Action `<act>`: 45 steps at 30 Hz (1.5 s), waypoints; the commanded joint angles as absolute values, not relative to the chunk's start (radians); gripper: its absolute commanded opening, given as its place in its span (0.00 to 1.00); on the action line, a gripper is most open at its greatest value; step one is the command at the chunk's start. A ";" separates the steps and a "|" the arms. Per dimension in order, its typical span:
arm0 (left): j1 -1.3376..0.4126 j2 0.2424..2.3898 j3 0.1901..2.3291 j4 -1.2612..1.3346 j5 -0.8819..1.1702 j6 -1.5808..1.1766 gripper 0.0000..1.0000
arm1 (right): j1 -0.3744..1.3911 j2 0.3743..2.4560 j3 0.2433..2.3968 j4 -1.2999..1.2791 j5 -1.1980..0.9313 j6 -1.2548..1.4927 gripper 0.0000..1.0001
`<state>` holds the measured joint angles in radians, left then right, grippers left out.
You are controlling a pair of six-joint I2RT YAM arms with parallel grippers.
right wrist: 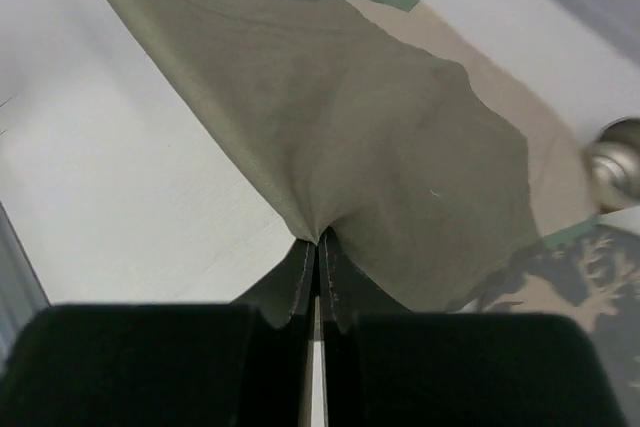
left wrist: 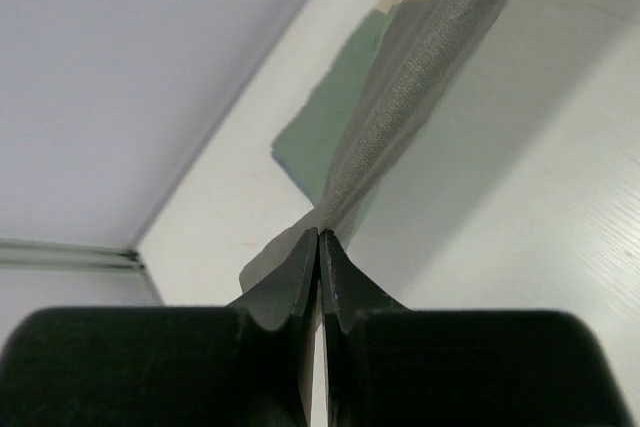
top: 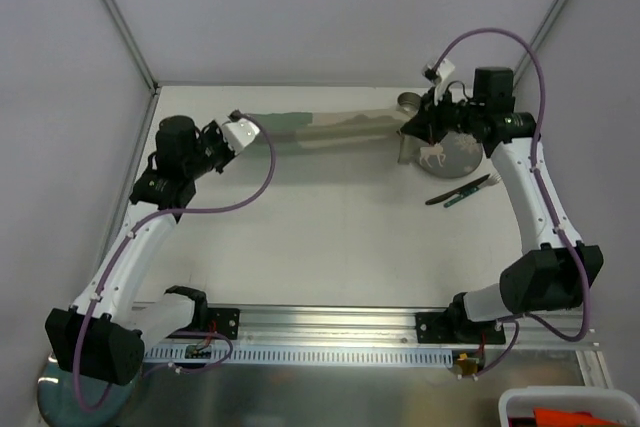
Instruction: Set the dinner table for one person
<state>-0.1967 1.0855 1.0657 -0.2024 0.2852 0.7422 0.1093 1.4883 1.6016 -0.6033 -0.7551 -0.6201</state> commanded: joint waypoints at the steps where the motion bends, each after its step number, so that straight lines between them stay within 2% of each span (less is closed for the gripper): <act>1: -0.178 0.997 0.898 -0.179 0.262 0.701 0.00 | 0.089 1.373 1.369 -0.519 -0.764 -0.623 0.00; 5: -0.176 0.898 0.717 -0.176 0.265 0.667 0.00 | 0.091 1.226 1.160 -0.509 -0.798 -0.621 0.00; 10: -0.176 0.831 0.631 -0.192 0.258 0.644 0.00 | 0.095 1.117 1.022 -0.531 -0.815 -0.606 0.01; 12: -0.178 0.821 0.637 -0.209 0.250 0.635 0.00 | 0.097 1.097 1.028 -0.552 -0.807 -0.606 0.20; 13: -0.178 0.818 0.652 -0.225 0.252 0.637 0.15 | 0.097 1.091 1.035 -0.552 -0.792 -0.603 0.59; 14: -0.178 0.818 0.691 -0.245 0.253 0.647 0.33 | 0.097 1.089 1.046 -0.555 -0.769 -0.607 0.67; 15: -0.178 0.818 0.718 -0.268 0.242 0.653 0.64 | 0.097 1.086 1.081 -0.555 -0.758 -0.612 0.68; 17: -0.178 0.825 0.817 -0.293 0.226 0.669 0.74 | 0.097 1.101 1.136 -0.571 -0.744 -0.607 0.76; 18: -0.178 0.834 0.851 -0.316 0.225 0.673 0.86 | 0.095 1.114 1.169 -0.577 -0.744 -0.601 0.78; 21: -0.178 0.867 0.972 -0.348 0.267 0.663 0.99 | 0.094 1.175 1.275 -0.575 -0.753 -0.583 0.80; 22: -0.178 0.876 1.001 -0.359 0.276 0.658 0.99 | 0.092 1.196 1.294 -0.575 -0.759 -0.574 0.80; 24: -0.178 0.911 1.054 -0.357 0.299 0.672 0.99 | 0.094 1.276 1.356 -0.571 -0.759 -0.562 0.79; 28: -0.178 1.064 1.101 -0.357 0.308 0.678 0.99 | 0.103 1.428 1.423 -0.560 -0.746 -0.572 0.71; 30: -0.178 1.190 1.082 -0.350 0.333 0.708 0.94 | 0.107 1.498 1.442 -0.557 -0.726 -0.591 0.54; 31: -0.178 1.228 1.069 -0.336 0.345 0.713 0.91 | 0.106 1.518 1.448 -0.555 -0.732 -0.588 0.31; 33: -0.179 1.335 1.043 -0.304 0.354 0.750 0.81 | 0.107 1.542 1.442 -0.554 -0.756 -0.575 0.13; 34: -0.179 1.363 1.034 -0.289 0.348 0.755 0.73 | 0.107 1.545 1.434 -0.545 -0.765 -0.574 0.00; 36: -0.179 1.428 1.016 -0.285 0.342 0.778 0.47 | 0.107 1.531 1.414 -0.535 -0.767 -0.574 0.00; 37: -0.181 1.431 1.002 -0.285 0.344 0.787 0.40 | 0.107 1.511 1.393 -0.531 -0.765 -0.581 0.00; 43: -0.196 1.419 0.890 -0.285 0.328 0.831 0.10 | 0.106 1.453 1.338 -0.534 -0.744 -0.604 0.00; 45: -0.196 1.442 0.871 -0.284 0.321 0.838 0.07 | 0.107 1.453 1.330 -0.543 -0.755 -0.604 0.00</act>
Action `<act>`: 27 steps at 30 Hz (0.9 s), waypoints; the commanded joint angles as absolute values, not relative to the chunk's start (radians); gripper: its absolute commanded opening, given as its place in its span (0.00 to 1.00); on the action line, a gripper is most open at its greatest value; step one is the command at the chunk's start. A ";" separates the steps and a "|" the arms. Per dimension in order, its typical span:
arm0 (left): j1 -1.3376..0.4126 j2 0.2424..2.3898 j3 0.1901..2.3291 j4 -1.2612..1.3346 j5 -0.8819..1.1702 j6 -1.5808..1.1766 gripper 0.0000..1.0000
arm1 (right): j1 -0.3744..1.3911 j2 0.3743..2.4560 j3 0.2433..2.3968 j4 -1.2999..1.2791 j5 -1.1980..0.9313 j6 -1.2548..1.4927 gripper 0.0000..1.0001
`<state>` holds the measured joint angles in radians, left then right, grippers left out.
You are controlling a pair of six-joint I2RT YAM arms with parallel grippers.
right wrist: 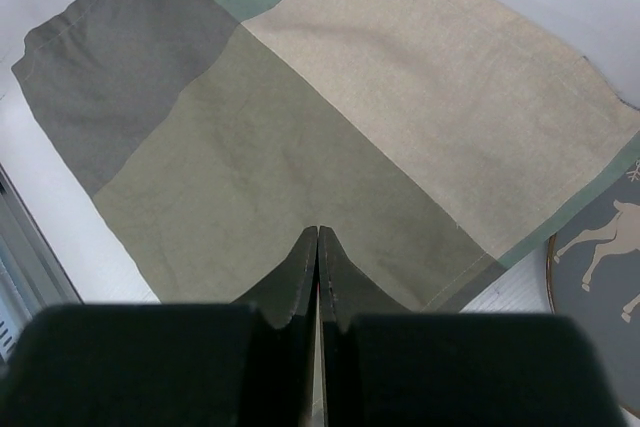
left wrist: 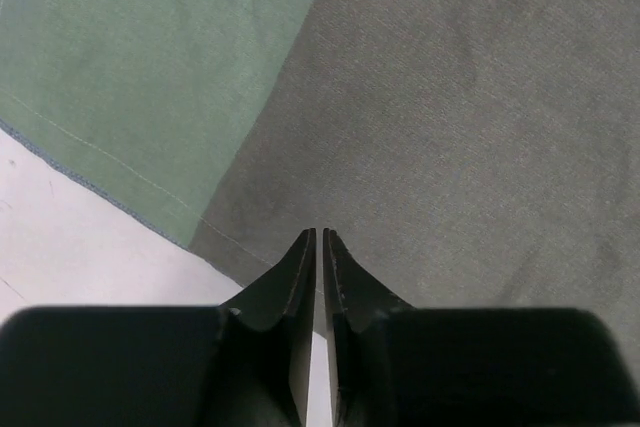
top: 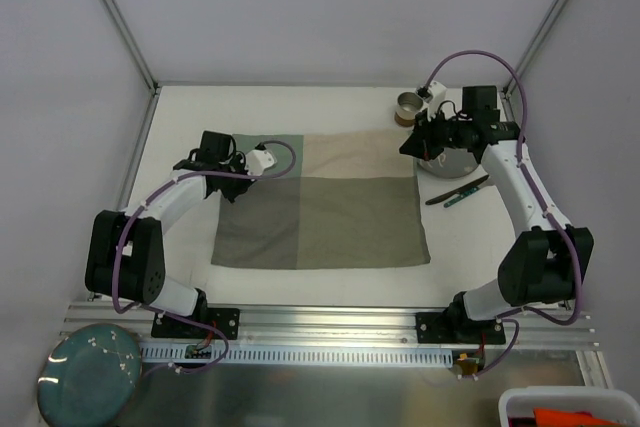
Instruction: Set the dinner table for one person
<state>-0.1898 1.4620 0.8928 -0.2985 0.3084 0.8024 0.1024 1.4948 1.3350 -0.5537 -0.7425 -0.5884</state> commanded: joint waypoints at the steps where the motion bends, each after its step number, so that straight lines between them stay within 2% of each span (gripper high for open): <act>1: -0.196 1.451 0.870 -0.282 0.308 0.838 0.05 | 0.106 1.454 1.328 -0.554 -0.761 -0.607 0.00; 2: -0.196 1.463 0.873 -0.281 0.301 0.838 0.00 | 0.106 1.453 1.315 -0.555 -0.761 -0.600 0.00; 15: -0.196 1.693 0.919 -0.210 0.170 0.920 0.00 | 0.077 1.394 1.250 -0.563 -0.801 -0.611 0.00; 27: -0.175 1.741 0.884 -0.160 0.109 0.951 0.00 | 0.018 1.534 1.330 -0.563 -0.822 -0.647 0.00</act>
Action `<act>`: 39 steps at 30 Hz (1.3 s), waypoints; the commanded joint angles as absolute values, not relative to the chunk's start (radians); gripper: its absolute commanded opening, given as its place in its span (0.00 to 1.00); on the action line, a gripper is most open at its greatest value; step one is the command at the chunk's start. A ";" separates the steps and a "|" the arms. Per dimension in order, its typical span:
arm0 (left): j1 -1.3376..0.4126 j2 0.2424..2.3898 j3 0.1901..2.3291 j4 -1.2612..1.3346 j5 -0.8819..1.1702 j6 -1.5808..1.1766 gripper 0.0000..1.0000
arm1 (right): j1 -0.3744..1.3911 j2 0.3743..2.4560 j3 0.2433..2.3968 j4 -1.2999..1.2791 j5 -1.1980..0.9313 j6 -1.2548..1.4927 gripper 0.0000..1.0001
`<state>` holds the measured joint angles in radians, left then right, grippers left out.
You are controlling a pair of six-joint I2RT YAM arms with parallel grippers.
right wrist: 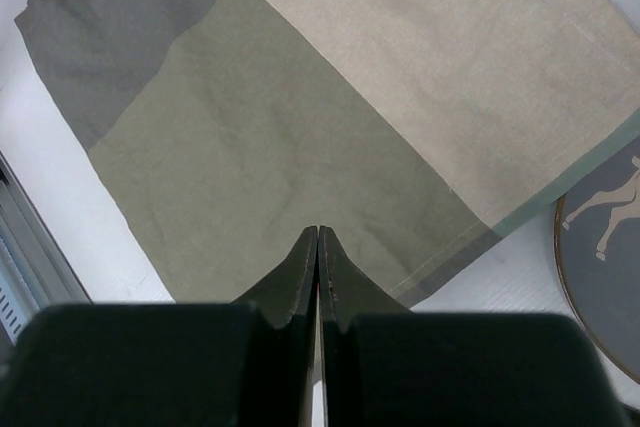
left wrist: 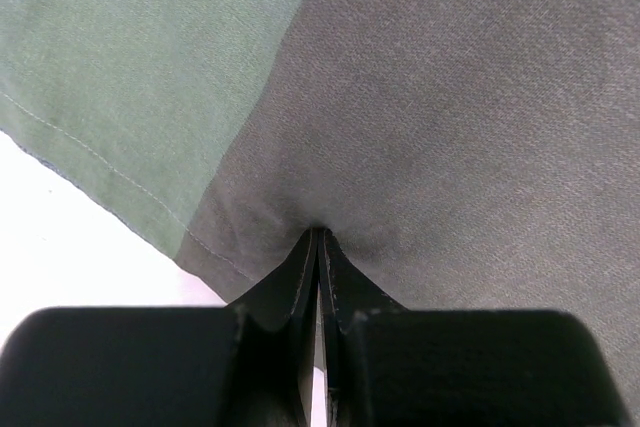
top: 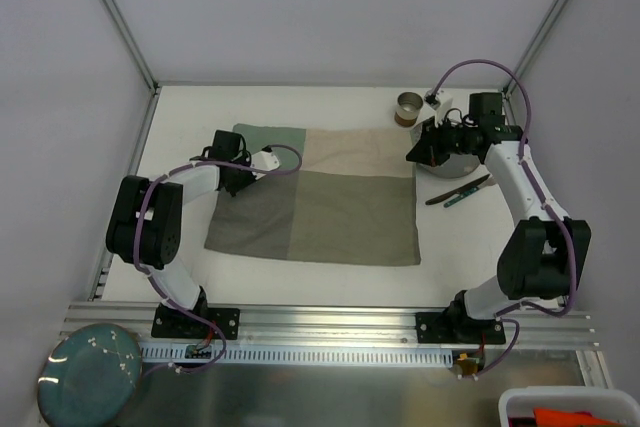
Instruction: Set the dinner table for one person
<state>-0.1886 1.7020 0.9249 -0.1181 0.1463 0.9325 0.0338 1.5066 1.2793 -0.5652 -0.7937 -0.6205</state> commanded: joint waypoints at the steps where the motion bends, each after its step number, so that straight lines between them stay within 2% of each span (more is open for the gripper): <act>1: -0.172 1.738 0.876 -0.158 0.107 0.951 0.00 | 0.014 1.552 1.335 -0.563 -0.822 -0.649 0.00; 15: -0.147 1.594 0.753 -0.152 0.080 0.917 0.00 | -0.023 1.647 1.419 -0.563 -0.861 -0.657 0.00; 20: -0.149 1.571 0.781 -0.150 0.113 0.867 0.00 | -0.026 1.664 1.425 -0.561 -0.867 -0.653 0.00; 21: -0.149 1.566 0.804 -0.150 0.110 0.858 0.27 | -0.032 1.666 1.422 -0.561 -0.865 -0.649 0.00; 22: -0.149 1.560 0.814 -0.152 0.112 0.850 0.46 | -0.038 1.661 1.419 -0.563 -0.859 -0.641 0.00; 23: -0.149 1.549 0.828 -0.152 0.121 0.842 0.60 | -0.046 1.658 1.416 -0.561 -0.859 -0.635 0.05; 24: -0.149 1.539 0.860 -0.152 0.130 0.832 0.69 | -0.066 1.657 1.414 -0.560 -0.845 -0.626 0.14; 25: -0.149 1.508 0.877 -0.161 0.139 0.809 0.78 | -0.077 1.651 1.411 -0.552 -0.835 -0.606 0.30; 26: -0.149 1.493 0.900 -0.170 0.150 0.792 0.81 | -0.089 1.646 1.407 -0.546 -0.833 -0.600 0.52; 29: -0.149 1.434 0.985 -0.212 0.192 0.721 0.89 | -0.146 1.615 1.390 -0.512 -0.795 -0.572 0.64; 33: -0.149 1.371 1.046 -0.244 0.239 0.625 0.93 | -0.242 1.615 1.407 -0.512 -0.716 -0.548 0.67; 39: -0.149 1.278 1.040 -0.276 0.298 0.522 0.94 | -0.383 1.690 1.445 -0.523 -0.796 -0.491 0.65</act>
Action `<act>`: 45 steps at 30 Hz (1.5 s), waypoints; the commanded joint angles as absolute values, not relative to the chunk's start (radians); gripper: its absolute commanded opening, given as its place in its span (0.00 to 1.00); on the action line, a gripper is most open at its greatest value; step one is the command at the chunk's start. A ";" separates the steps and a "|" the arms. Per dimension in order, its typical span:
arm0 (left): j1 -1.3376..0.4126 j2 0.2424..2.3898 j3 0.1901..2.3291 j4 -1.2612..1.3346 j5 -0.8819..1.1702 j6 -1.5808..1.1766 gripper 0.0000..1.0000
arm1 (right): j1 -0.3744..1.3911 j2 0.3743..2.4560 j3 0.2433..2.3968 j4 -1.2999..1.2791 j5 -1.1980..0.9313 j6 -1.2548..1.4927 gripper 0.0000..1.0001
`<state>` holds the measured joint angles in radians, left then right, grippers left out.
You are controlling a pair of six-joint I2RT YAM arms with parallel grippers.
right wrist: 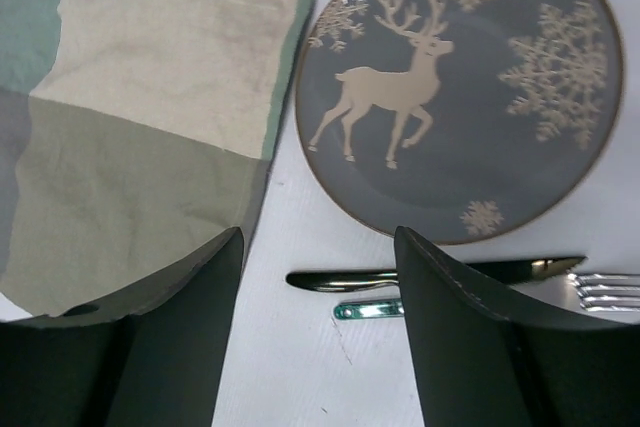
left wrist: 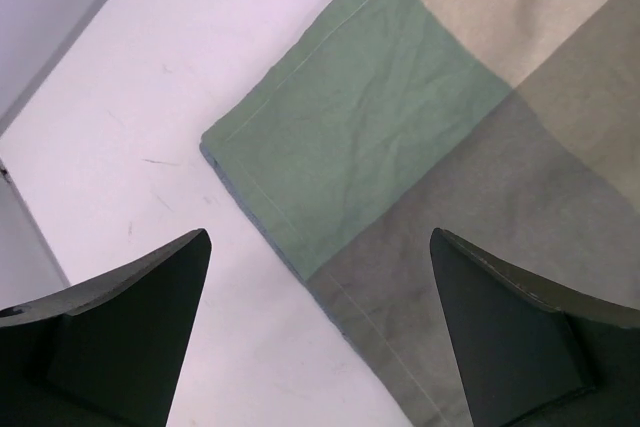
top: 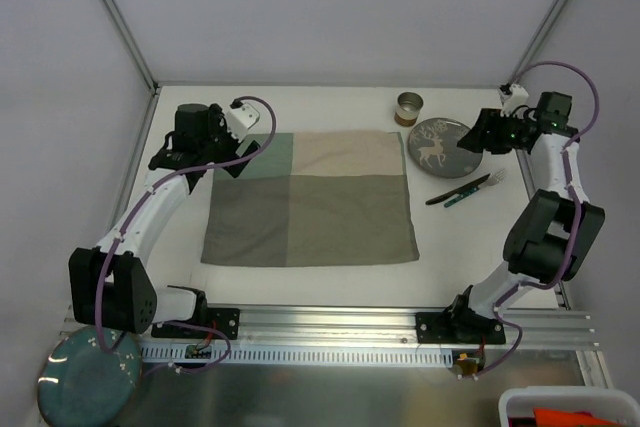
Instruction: Set the dinner table for one person
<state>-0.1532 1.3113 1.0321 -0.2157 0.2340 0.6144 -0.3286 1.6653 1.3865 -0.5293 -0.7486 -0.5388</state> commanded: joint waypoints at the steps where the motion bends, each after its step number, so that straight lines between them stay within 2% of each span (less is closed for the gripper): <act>1: -0.149 1.261 1.042 -0.288 0.308 0.508 0.94 | -0.397 1.701 1.448 -0.525 -0.810 -0.483 0.66; 7: -0.149 1.181 1.020 -0.313 0.388 0.437 0.95 | -0.445 1.749 1.453 -0.529 -0.813 -0.476 0.67; 16: -0.149 1.129 0.965 -0.310 0.387 0.422 0.97 | -0.483 1.833 1.457 -0.526 -0.905 -0.403 0.66; 30: -0.147 1.164 0.942 -0.299 0.405 0.416 0.98 | -0.485 1.795 1.450 -0.515 -0.796 -0.459 0.67; 38: -0.147 1.212 0.928 -0.272 0.377 0.408 0.98 | -0.483 1.759 1.430 -0.456 -0.512 -0.466 0.68; 39: -0.147 1.213 0.930 -0.270 0.377 0.408 0.98 | -0.483 1.769 1.433 -0.456 -0.508 -0.478 0.68; 41: -0.147 1.215 0.931 -0.270 0.376 0.407 0.98 | -0.485 1.784 1.445 -0.454 -0.509 -0.480 0.61; 45: -0.147 1.219 0.946 -0.270 0.385 0.403 0.98 | -0.485 1.816 1.496 -0.480 -0.540 -0.471 0.64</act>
